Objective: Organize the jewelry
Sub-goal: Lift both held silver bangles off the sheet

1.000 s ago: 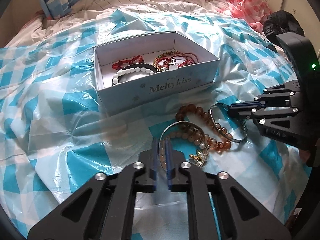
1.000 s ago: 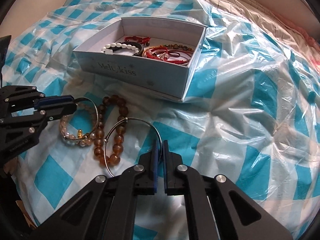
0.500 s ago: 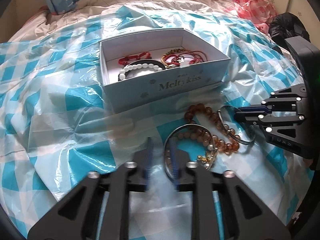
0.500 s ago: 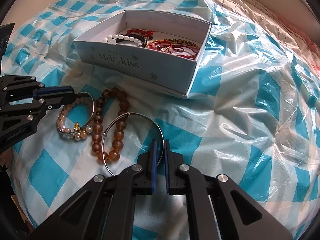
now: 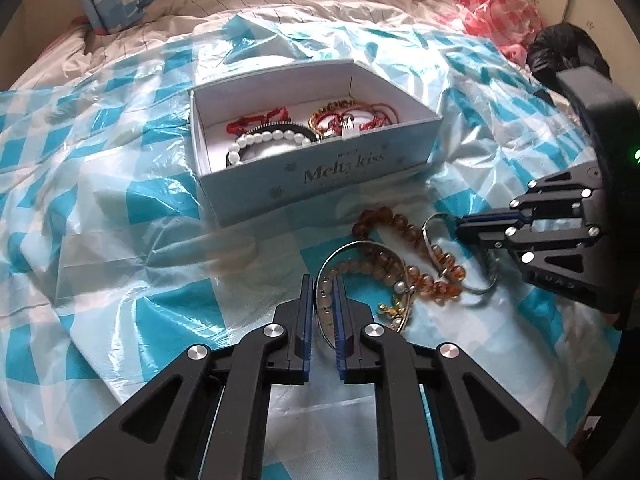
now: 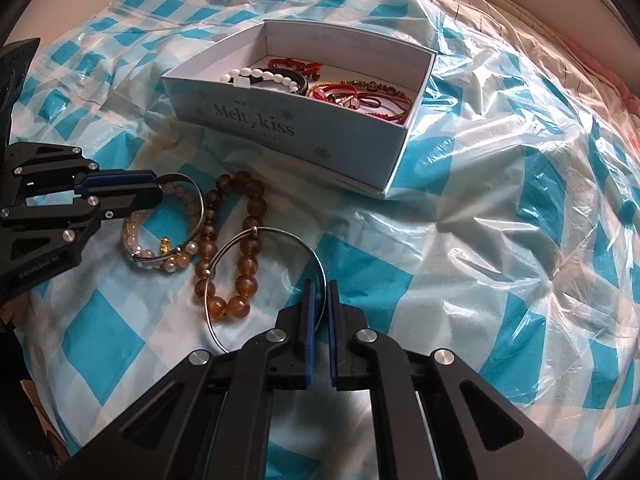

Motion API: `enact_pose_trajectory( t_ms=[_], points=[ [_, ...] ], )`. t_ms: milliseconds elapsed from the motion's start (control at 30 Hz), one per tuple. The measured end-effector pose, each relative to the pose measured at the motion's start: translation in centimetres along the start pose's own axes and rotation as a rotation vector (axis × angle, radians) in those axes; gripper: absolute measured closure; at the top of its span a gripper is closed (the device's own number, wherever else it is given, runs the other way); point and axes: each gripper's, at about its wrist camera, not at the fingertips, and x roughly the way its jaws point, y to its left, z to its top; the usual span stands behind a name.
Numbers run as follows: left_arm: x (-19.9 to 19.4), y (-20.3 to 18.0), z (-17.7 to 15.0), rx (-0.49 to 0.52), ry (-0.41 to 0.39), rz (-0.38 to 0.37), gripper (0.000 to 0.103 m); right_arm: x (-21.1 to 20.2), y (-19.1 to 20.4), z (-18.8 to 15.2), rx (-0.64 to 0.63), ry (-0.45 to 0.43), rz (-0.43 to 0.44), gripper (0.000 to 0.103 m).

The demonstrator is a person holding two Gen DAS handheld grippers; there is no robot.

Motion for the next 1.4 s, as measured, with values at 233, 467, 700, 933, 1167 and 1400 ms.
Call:
enact_pose_trajectory(
  t_ms=[233, 467, 700, 933, 1167, 1400],
  points=[
    [-0.8, -0.2, 0.1, 0.017, -0.013, -0.006, 0.1, -1.0, 0.1, 0.2, -0.004, -0.022, 0.008, 0.099],
    [-1.4, -0.3, 0.3, 0.02, -0.024, -0.013, 0.1, -1.7, 0.3, 0.5, -0.008, -0.037, 0.02, 0.1],
    [-1.6, 0.0, 0.3, 0.011, -0.028, -0.012, 0.1, -1.1, 0.1, 0.1, 0.015, -0.025, 0.036, 0.082],
    [-1.7, 0.0, 0.3, 0.011, -0.03, -0.013, 0.1, -0.2, -0.2, -0.1, 0.015, -0.007, 0.026, 0.075],
    [-2.3, 0.0, 0.6, 0.008, -0.042, -0.017, 0.1, -0.7, 0.1, -0.1, -0.009, -0.022, 0.024, 0.099],
    [-3.8, 0.1, 1.1, -0.004, -0.088, -0.021, 0.1, -4.5, -1.4, 0.2, 0.051, -0.121, 0.031, 0.099]
  ],
)
